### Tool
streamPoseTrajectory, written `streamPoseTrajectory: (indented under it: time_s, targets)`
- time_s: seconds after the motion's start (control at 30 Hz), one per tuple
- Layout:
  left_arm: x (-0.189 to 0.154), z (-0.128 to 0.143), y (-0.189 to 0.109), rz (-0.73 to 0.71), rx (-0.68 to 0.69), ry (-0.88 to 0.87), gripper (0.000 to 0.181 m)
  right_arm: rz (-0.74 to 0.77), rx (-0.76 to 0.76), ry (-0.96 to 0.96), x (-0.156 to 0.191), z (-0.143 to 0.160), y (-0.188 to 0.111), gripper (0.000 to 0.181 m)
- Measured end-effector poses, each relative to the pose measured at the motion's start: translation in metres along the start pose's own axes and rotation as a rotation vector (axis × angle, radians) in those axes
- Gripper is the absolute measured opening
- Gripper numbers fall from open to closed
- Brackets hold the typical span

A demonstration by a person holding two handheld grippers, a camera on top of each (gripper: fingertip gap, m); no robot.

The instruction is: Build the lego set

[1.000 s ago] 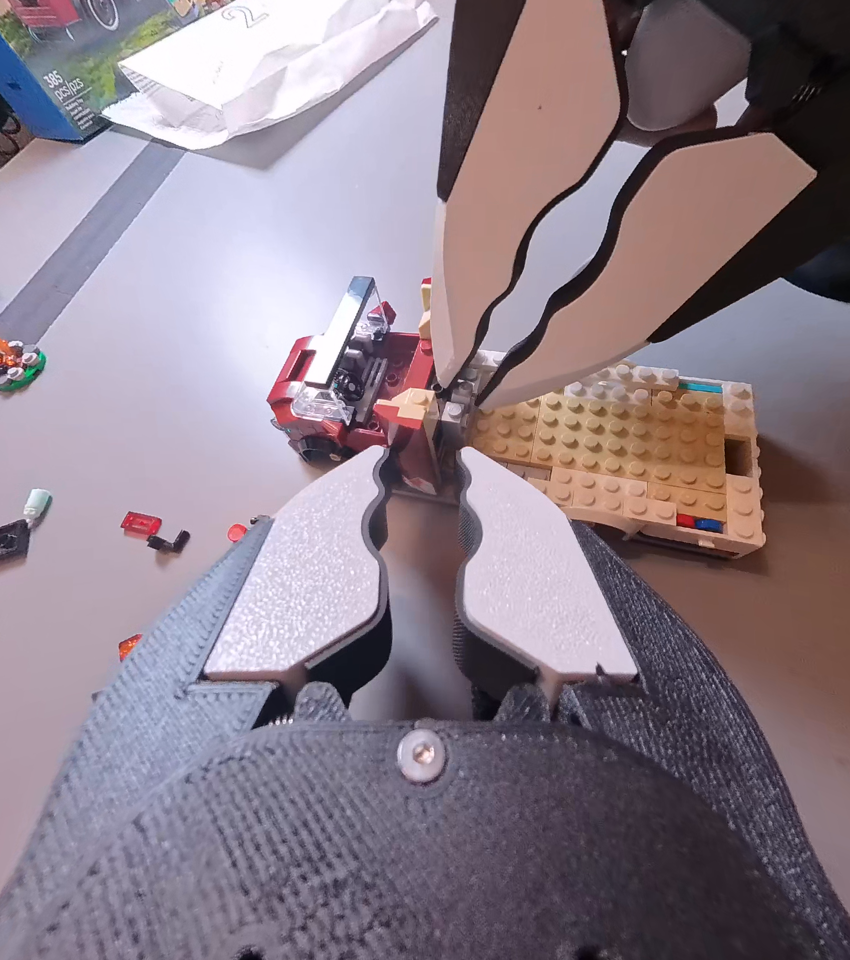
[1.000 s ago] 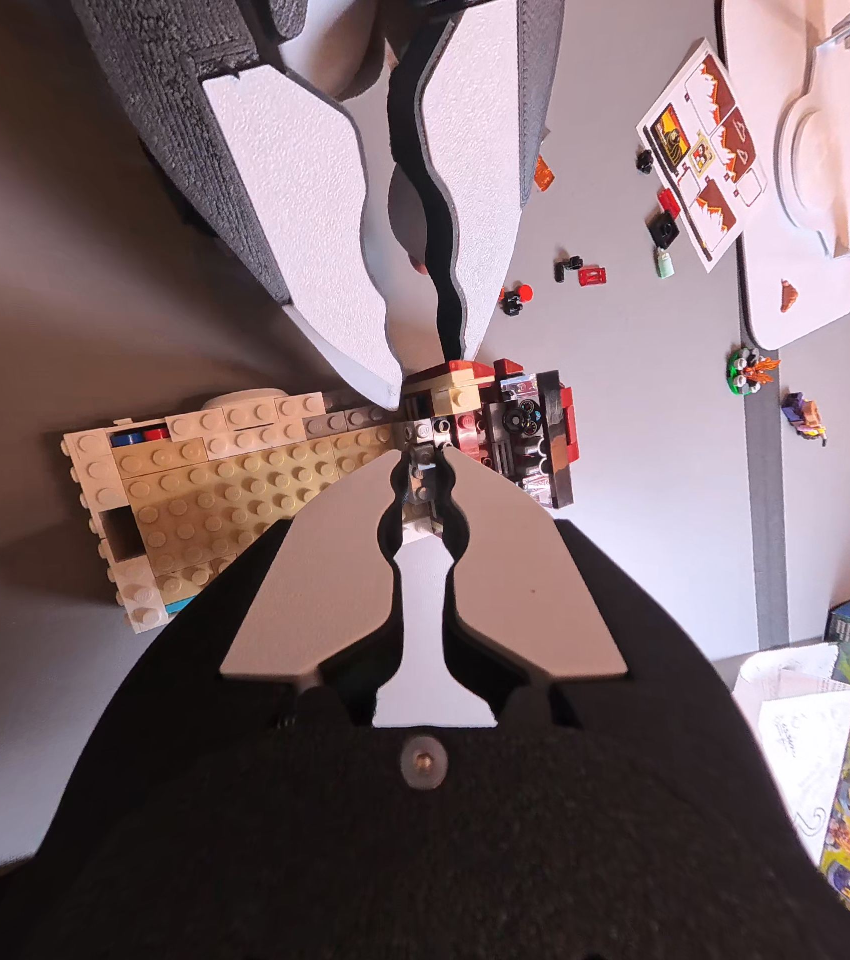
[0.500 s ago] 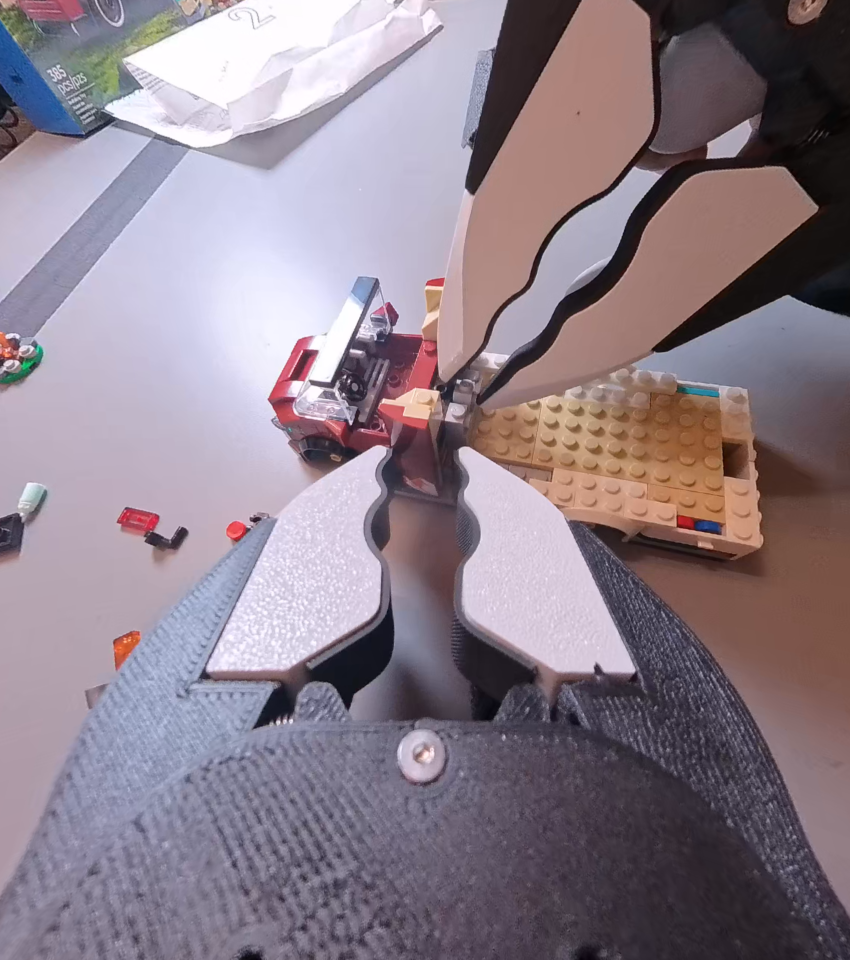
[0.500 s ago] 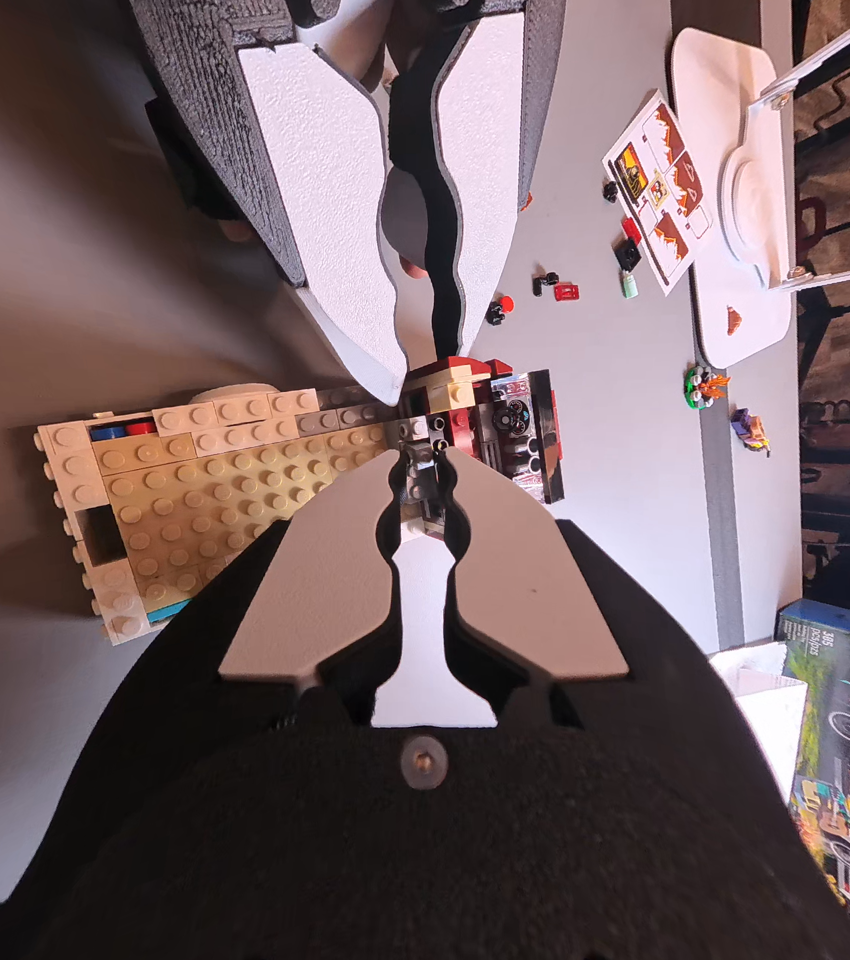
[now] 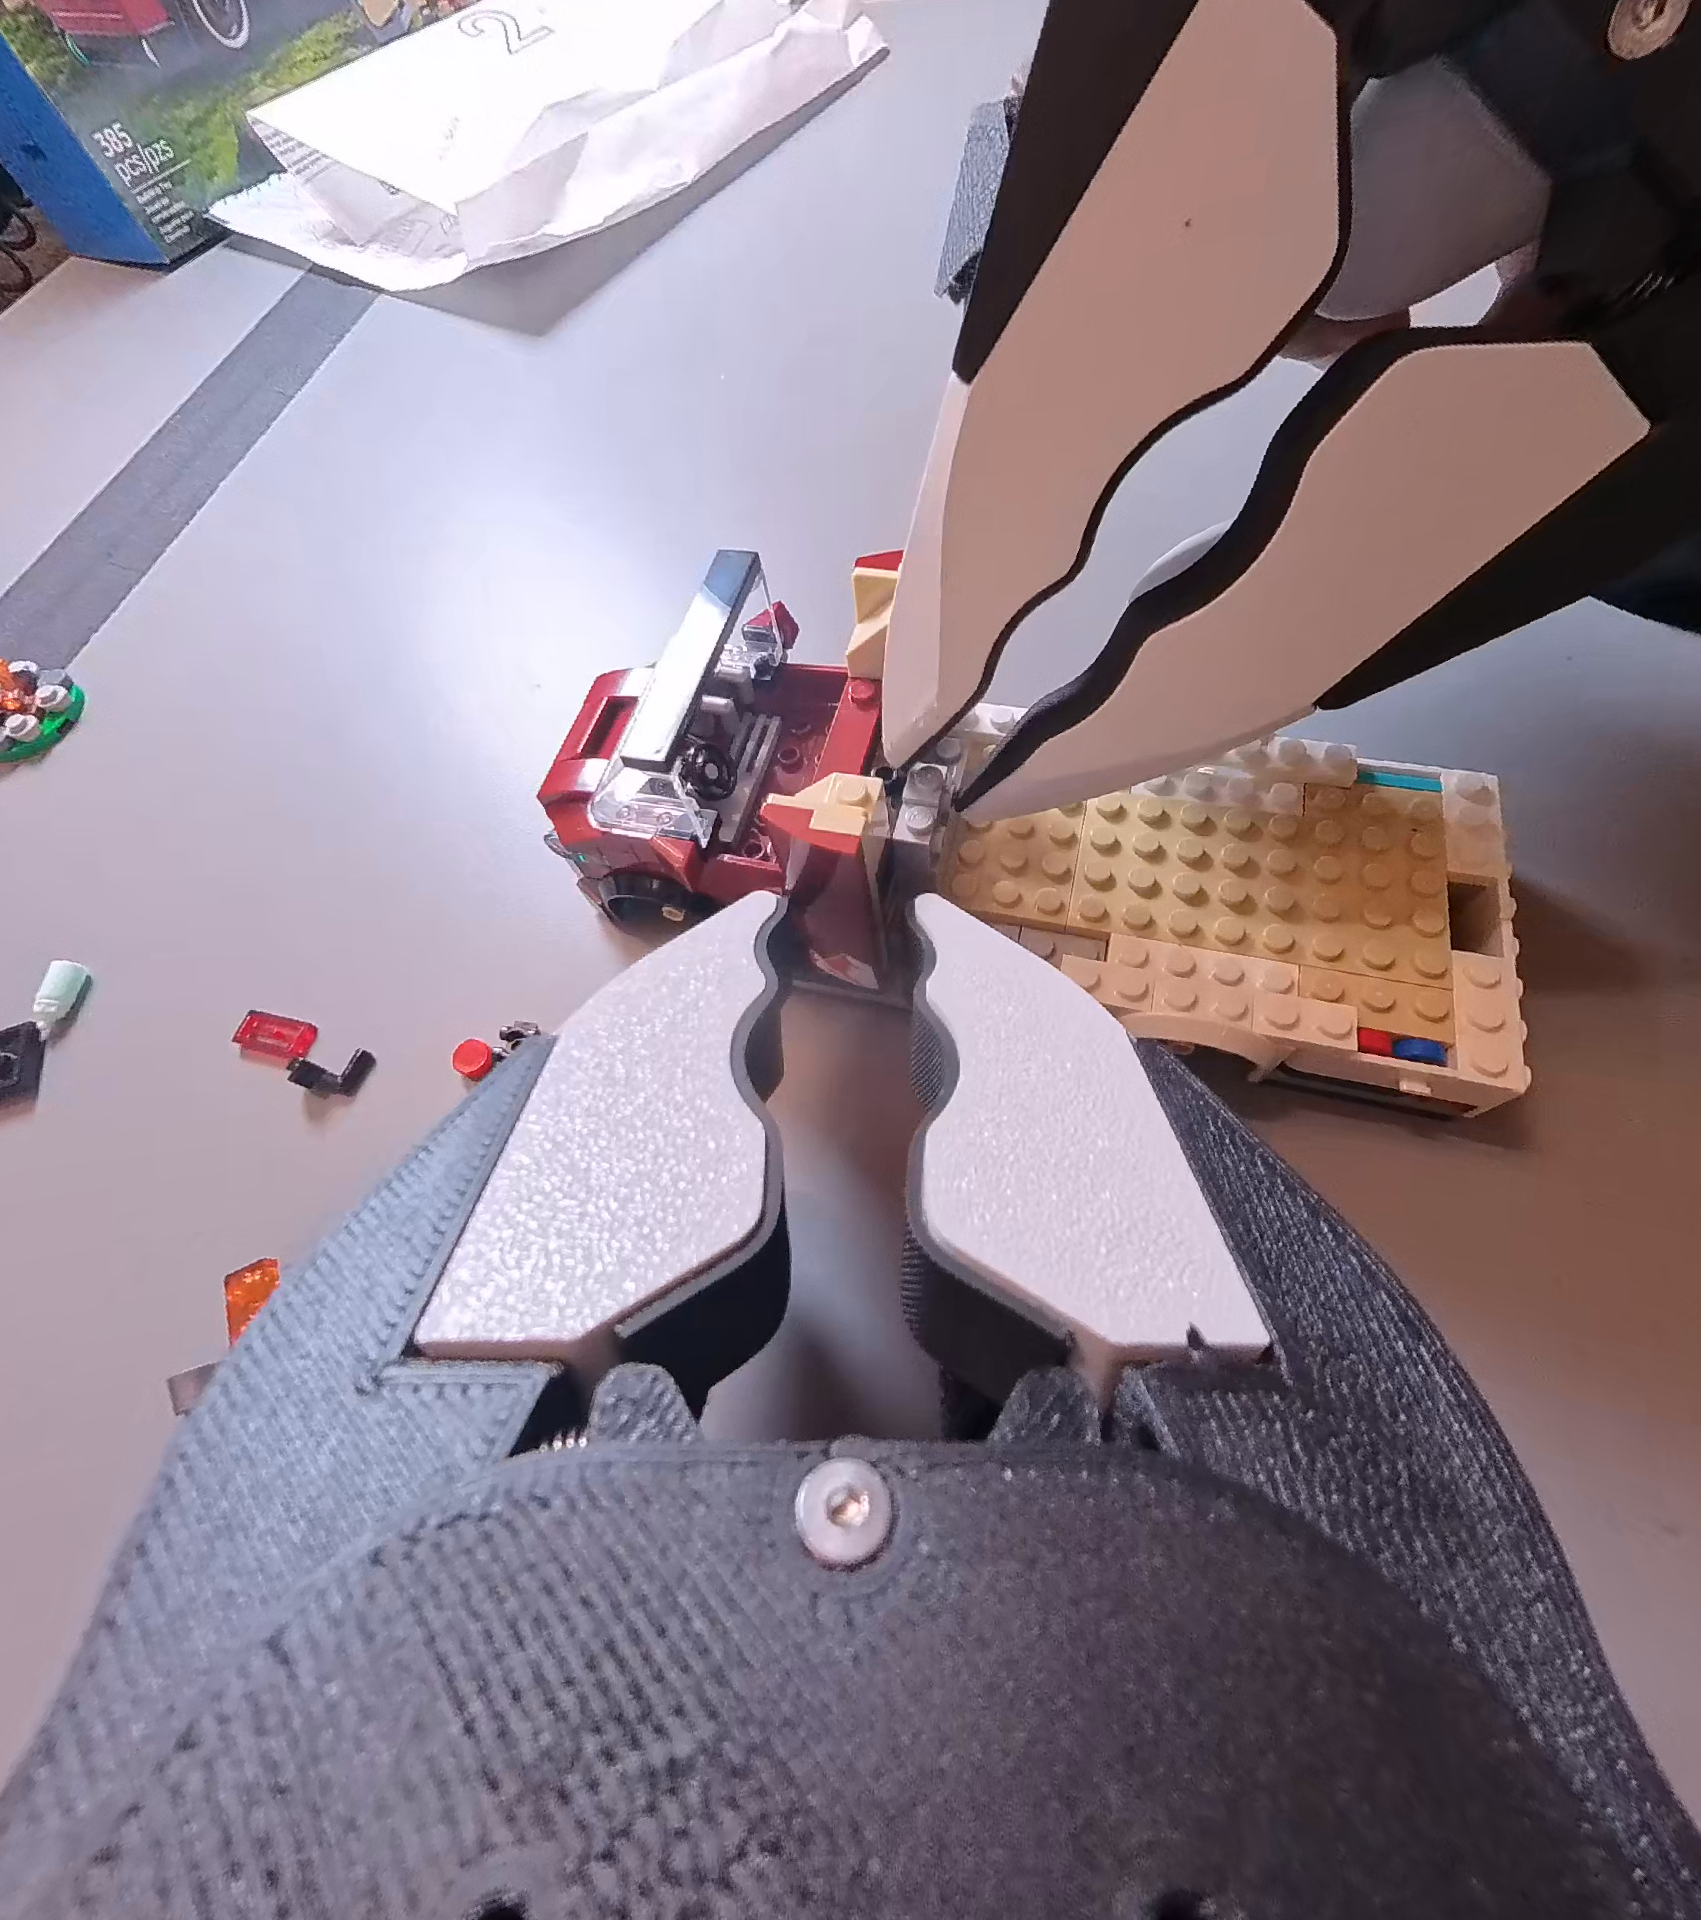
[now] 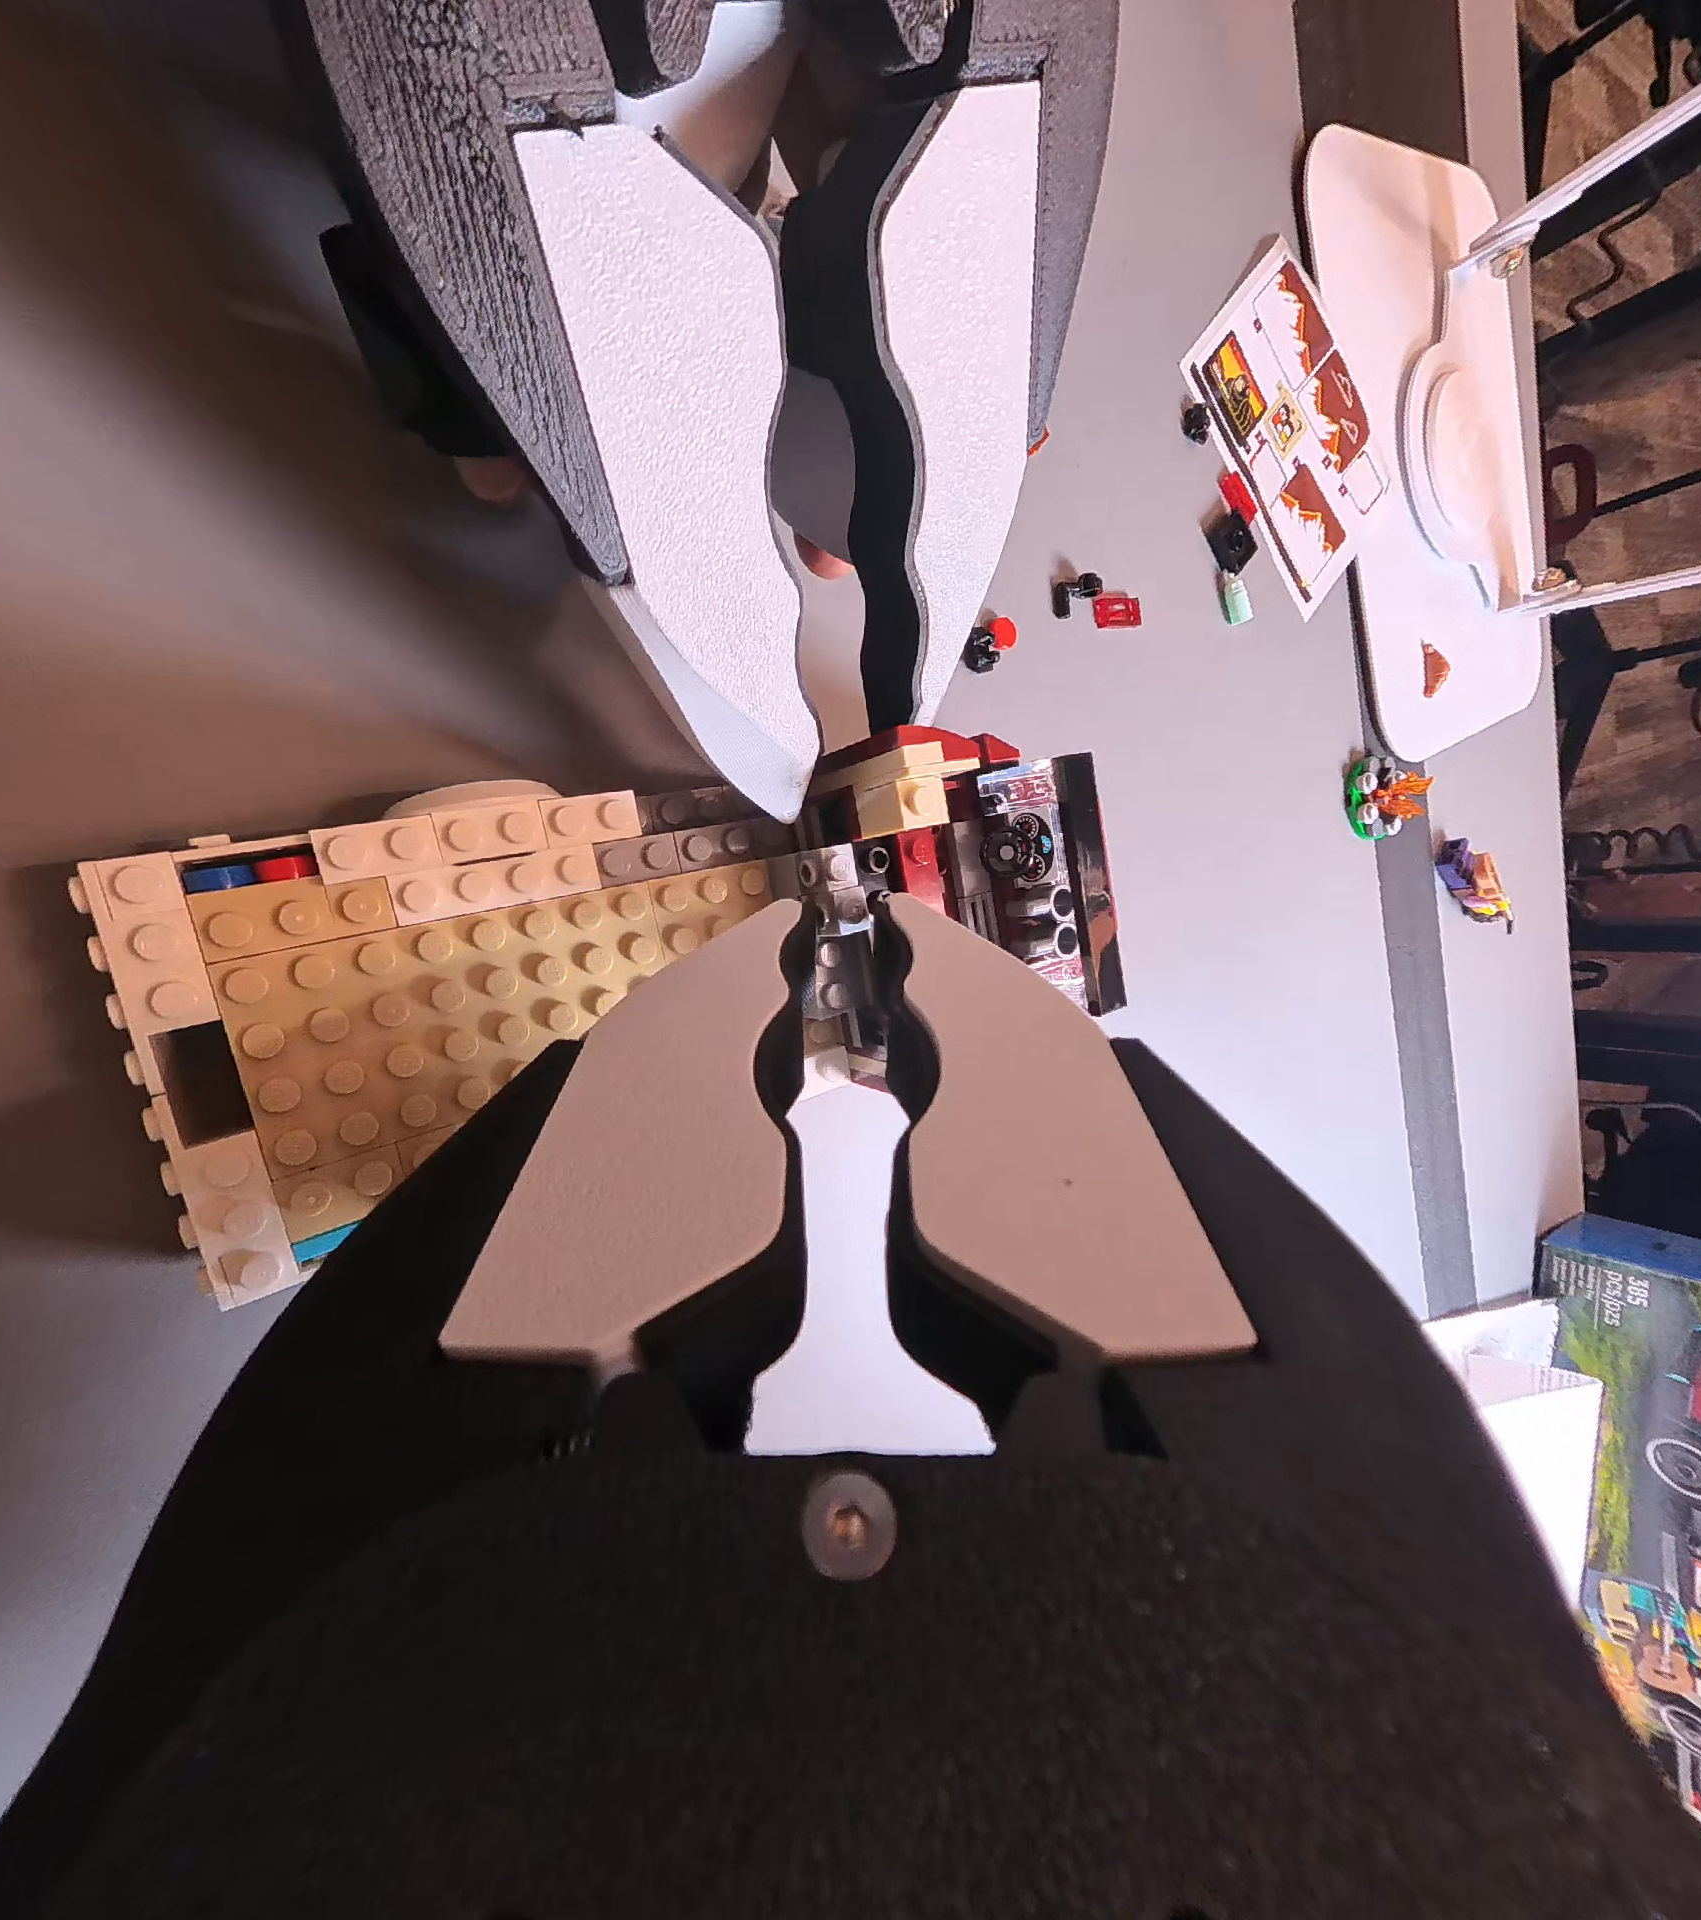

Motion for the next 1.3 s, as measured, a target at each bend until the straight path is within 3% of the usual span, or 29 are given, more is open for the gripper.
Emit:
streamPoseTrajectory:
  time_s: [0.63, 1.3]
  targets:
    - [0.001, 0.000, 0.001, -0.005, 0.003, 0.001, 0.018, 0.002, -0.026, 0.000, 0.001, 0.001, -0.001, 0.006]
    - [-0.001, -0.002, 0.001, -0.010, 0.025, -0.003, 0.019, -0.114, 0.042, -0.042, -0.009, -0.003, 0.001, 0.006]
Point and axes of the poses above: each gripper's, where its closed fingertips meet, y out along the fingers, z out of its underside, x = y × z across the jaws, the point moved 10 cm from there along -y, back along the fingers, and after that the axes turned 8 degrees about -z, right-handed, at the moved point
